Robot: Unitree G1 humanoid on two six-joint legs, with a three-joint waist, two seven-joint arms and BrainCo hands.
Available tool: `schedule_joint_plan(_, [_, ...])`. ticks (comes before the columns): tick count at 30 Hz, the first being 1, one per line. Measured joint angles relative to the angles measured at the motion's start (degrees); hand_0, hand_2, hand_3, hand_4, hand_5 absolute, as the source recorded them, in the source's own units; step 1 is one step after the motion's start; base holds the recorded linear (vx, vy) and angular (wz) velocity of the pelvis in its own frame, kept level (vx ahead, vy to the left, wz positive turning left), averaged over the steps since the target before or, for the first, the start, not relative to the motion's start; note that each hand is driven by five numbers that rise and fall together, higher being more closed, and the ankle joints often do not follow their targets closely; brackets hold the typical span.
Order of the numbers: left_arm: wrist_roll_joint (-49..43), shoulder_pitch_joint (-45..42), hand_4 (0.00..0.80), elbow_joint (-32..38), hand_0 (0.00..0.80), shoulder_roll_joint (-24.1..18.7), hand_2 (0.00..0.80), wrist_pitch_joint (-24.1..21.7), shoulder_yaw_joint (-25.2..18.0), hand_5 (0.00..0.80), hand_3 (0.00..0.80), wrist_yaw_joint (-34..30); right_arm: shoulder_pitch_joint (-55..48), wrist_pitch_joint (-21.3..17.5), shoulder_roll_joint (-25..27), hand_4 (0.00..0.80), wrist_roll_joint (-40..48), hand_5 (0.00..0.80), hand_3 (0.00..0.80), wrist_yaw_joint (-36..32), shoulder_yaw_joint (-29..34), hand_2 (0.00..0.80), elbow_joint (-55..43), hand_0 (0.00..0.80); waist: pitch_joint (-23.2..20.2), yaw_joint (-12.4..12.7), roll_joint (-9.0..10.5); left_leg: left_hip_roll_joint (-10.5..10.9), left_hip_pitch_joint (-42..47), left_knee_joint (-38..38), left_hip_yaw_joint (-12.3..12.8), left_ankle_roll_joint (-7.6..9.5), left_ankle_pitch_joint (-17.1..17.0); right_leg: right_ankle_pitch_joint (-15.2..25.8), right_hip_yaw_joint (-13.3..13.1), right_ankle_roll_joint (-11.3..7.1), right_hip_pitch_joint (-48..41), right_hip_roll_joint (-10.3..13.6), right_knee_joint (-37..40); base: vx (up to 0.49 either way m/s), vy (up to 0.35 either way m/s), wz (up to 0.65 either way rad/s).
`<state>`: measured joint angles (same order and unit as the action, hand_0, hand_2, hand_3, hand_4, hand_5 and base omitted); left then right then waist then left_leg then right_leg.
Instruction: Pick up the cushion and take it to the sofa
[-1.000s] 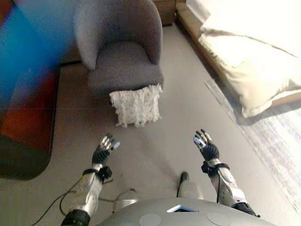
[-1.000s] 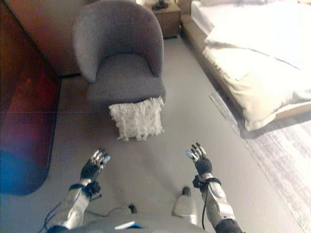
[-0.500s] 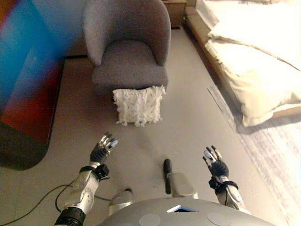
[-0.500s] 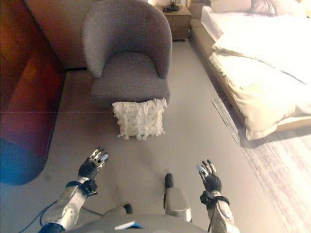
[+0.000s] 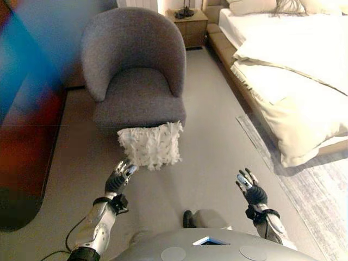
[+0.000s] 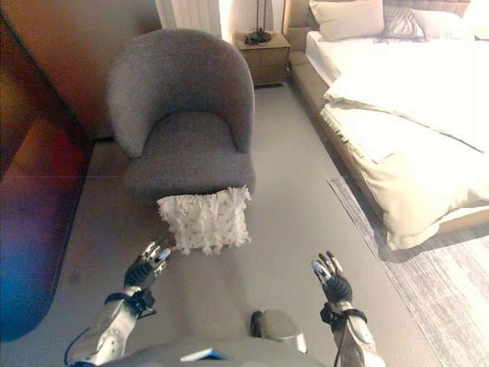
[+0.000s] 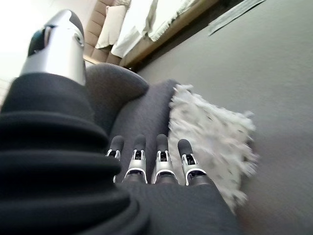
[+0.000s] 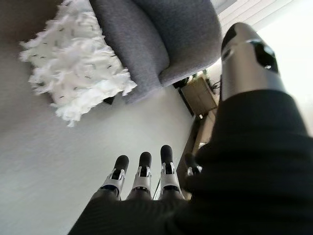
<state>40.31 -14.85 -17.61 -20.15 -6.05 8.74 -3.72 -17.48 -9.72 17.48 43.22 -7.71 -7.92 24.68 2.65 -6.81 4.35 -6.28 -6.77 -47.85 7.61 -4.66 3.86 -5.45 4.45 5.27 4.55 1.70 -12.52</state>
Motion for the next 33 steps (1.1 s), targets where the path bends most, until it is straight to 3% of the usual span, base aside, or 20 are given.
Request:
schedule_joint_plan(4, [1.9, 0.8, 0.0, 0.2, 0.0, 0.0, 0.0, -1.0, 0.0, 0.0, 0.0, 0.6, 0.3, 0.0, 0.9, 0.0, 0.0, 0.0, 0.0, -0.2, -1.1, 0.0, 0.3, 0.0, 0.9, 0.1, 0.36, -1.1, -3.2, 11.7, -0.1, 0.42, -0.3, 0.0, -2.1, 0.06, -4.6, -0.1, 3.7, 0.291, 0.114, -0.35])
schedule_joint_plan(7, [3.3, 1.0, 0.0, 0.2, 0.0, 0.0, 0.0, -1.1, -0.4, 0.0, 0.0, 0.3, -0.3, 0.0, 1.1, 0.0, 0.0, 0.0, 0.0, -0.1, -1.8, 0.0, 0.1, 0.0, 1.6, 0.4, -0.41, -1.8, -2.5, 28.0, -1.1, 0.69, -0.9, -0.5, -3.5, -0.17, -6.4, -1.4, 5.0, 0.293, 0.161, -0.24])
schedule_joint_plan(9, [3.7, 1.0, 0.0, -0.1, 0.0, 0.1, 0.0, -1.1, -0.4, 0.0, 0.0, 0.3, -1.3, 0.0, 1.1, 0.0, 0.0, 0.0, 0.0, -0.2, -1.7, 0.0, 0.1, 0.0, 2.1, 0.8, -0.77, -2.3, -1.3, 38.3, -2.2, 1.13, -2.6, -1.2, -4.8, -0.98, -7.5, -1.6, 5.5, 0.33, 0.144, -0.3])
schedule_joint_plan(12, [3.8, 0.6, 0.0, -0.1, 0.0, 0.2, 0.0, -1.1, -0.4, 0.0, 0.0, 0.1, -2.5, 0.0, 1.5, 0.0, 0.0, 0.0, 0.0, -1.2, -1.5, 0.0, 0.1, 0.0, 2.9, 1.5, -1.36, -3.0, 0.3, 45.3, -3.4, 1.54, -4.0, -2.3, -6.9, -2.43, -9.2, -1.5, 5.6, 0.308, 0.139, -0.4])
schedule_joint_plan(14, [3.9, 0.2, 0.0, -0.1, 0.0, 1.2, 0.0, -1.2, -0.5, 0.0, 0.0, -0.2, -3.4, 0.0, 2.4, 0.0, -0.1, 0.0, 0.0, -2.3, -0.6, 0.0, -0.3, 0.0, 3.1, 1.6, -4.74, -3.5, 2.5, 50.4, -2.9, 2.25, -4.6, -5.3, -8.5, -5.27, -9.7, -1.8, 4.2, 0.312, 0.185, -0.45])
schedule_joint_plan(15, [3.9, -0.1, 0.0, -0.3, 0.0, 1.4, 0.0, -1.3, -0.8, 0.0, 0.0, -0.2, -3.8, 0.1, 2.2, 0.0, -0.3, 0.0, 0.0, -2.3, -0.7, 0.0, 0.0, 0.0, 3.2, 1.5, -4.69, -3.0, 3.3, 50.3, -2.2, 1.05, -7.7, -6.5, -9.0, -6.58, -9.8, -0.6, 2.9, 0.304, 0.209, -0.53])
schedule_joint_plan(16, [4.4, -0.6, 0.0, -0.3, 0.0, 1.3, 0.0, -1.5, -1.0, 0.0, 0.0, -0.2, -4.1, 0.1, 1.8, 0.0, -0.8, 0.0, 0.0, -2.5, -0.8, 0.0, -0.3, 0.0, 2.9, 1.5, -4.24, -1.5, 4.2, 50.1, -1.2, 1.13, -9.0, -7.5, -9.1, -8.12, -9.8, 1.2, 2.1, 0.232, 0.168, -0.43])
schedule_joint_plan(17, [4.4, -0.8, 0.0, -0.3, 0.0, 1.3, 0.0, -1.7, -1.0, 0.0, 0.0, -0.2, -4.2, 0.1, 1.8, 0.0, -0.9, 0.0, 0.0, -2.5, -0.8, 0.0, -0.5, 0.0, 2.7, 1.5, -4.14, -1.0, 4.4, 50.3, -1.2, 1.08, -9.7, -7.7, -9.1, -8.45, -9.8, 1.7, 2.0, 0.294, 0.225, -0.42])
schedule_joint_plan(18, [4.4, -1.3, 0.0, -0.2, 0.0, 0.7, 0.0, -2.5, -1.5, 0.0, 0.0, -0.2, -4.6, 0.2, 1.3, 0.0, -1.0, 0.0, 0.0, -2.8, -0.9, 0.0, -1.2, 0.0, 2.1, 1.5, -3.02, 1.3, 5.2, 50.9, -1.2, -0.19, -11.6, -8.4, -9.0, -10.04, -10.1, 4.3, 2.4, 0.301, 0.237, -0.23])
schedule_joint_plan(22, [4.4, -1.0, 0.0, -0.3, 0.0, -1.1, 0.0, -3.6, -1.7, 0.0, 0.0, -0.2, -3.8, 0.5, 0.4, 0.0, -1.4, 0.0, 0.0, -3.1, -2.0, 0.0, -1.9, 0.0, 1.7, 1.9, -0.99, 4.5, 5.1, 51.8, -1.5, 1.14, -11.7, -6.9, -8.3, -12.33, -11.3, 7.6, 6.3, 0.266, 0.254, -0.11])
schedule_joint_plan(26, [4.3, 0.9, 0.0, -0.7, 0.0, -0.8, 0.0, -3.5, -1.4, 0.0, 0.0, -0.5, 0.1, 0.5, 0.3, 0.0, -1.5, 0.0, 0.0, -0.6, -3.0, 0.0, -2.0, 0.0, 3.8, 3.6, -2.02, 4.6, 4.1, 47.8, -1.5, 1.58, -8.6, -6.9, -4.6, -12.5, -11.5, 8.4, 4.5, 0.259, 0.286, 0.04])
schedule_joint_plan(28, [4.1, 1.1, 0.0, -1.8, 0.0, 0.0, 0.0, -3.5, -1.4, 0.0, 0.0, -1.2, 1.2, 0.5, 0.5, 0.0, -1.4, 0.0, 0.0, 0.1, -2.4, 0.0, -2.2, 0.0, 4.8, 4.6, -3.58, 4.5, 4.2, 46.8, -1.2, 2.2, -7.3, -6.9, -2.2, -12.47, -9.4, 8.5, -1.3, 0.345, 0.37, -0.05])
schedule_joint_plan(29, [3.6, 1.3, 0.0, -2.0, 0.0, 0.6, 0.0, -3.5, -1.4, 0.0, 0.0, -1.6, 1.2, 0.5, -0.1, 0.0, -1.5, 0.0, 0.0, 0.2, -2.1, 0.0, -2.4, 0.0, 5.0, 4.9, -4.15, 5.4, 4.3, 44.7, -0.6, 4.0, -6.4, -7.0, -1.1, -12.35, -6.4, 9.5, -7.3, 0.321, 0.352, 0.01])
schedule_joint_plan(31, [2.8, 1.7, 0.0, -2.0, 0.0, 1.1, 0.0, -3.4, -0.5, 0.0, 0.0, -2.2, 1.2, 0.4, 0.4, 0.0, -1.5, 0.0, 0.0, 0.9, -2.0, 0.0, -3.2, 0.0, 5.8, 4.5, -4.1, 9.1, 3.1, 35.0, 1.6, 7.61, 0.5, -7.5, -0.6, -11.69, 0.9, 13.7, -24.5, 0.274, 0.301, 0.09])
schedule_joint_plan(32, [1.8, 1.6, 0.0, -2.2, 0.0, 1.1, 0.0, -3.1, -0.3, 0.0, 0.0, -2.4, 1.0, 0.4, 0.5, 0.0, -1.5, 0.0, 0.0, 1.5, -2.1, 0.0, -2.6, 0.0, 5.7, 4.4, -3.75, 10.4, 4.0, 35.2, 1.3, 7.17, 1.9, -5.6, -1.3, -10.11, 3.5, 14.9, -30.4, 0.222, 0.231, 0.06])
schedule_joint_plan(33, [1.3, 1.6, 0.0, -1.8, 0.0, 1.0, 0.0, -3.0, -0.3, 0.0, 0.0, -2.4, 0.4, 0.4, 0.1, 0.0, -1.5, 0.0, 0.0, 1.9, -2.3, 0.0, -2.2, 0.0, 5.6, 4.6, -4.28, 10.2, 5.1, 36.3, 1.4, 7.62, 1.8, -1.6, -1.8, -8.56, 5.2, 14.9, -33.3, 0.263, 0.16, 0.0])
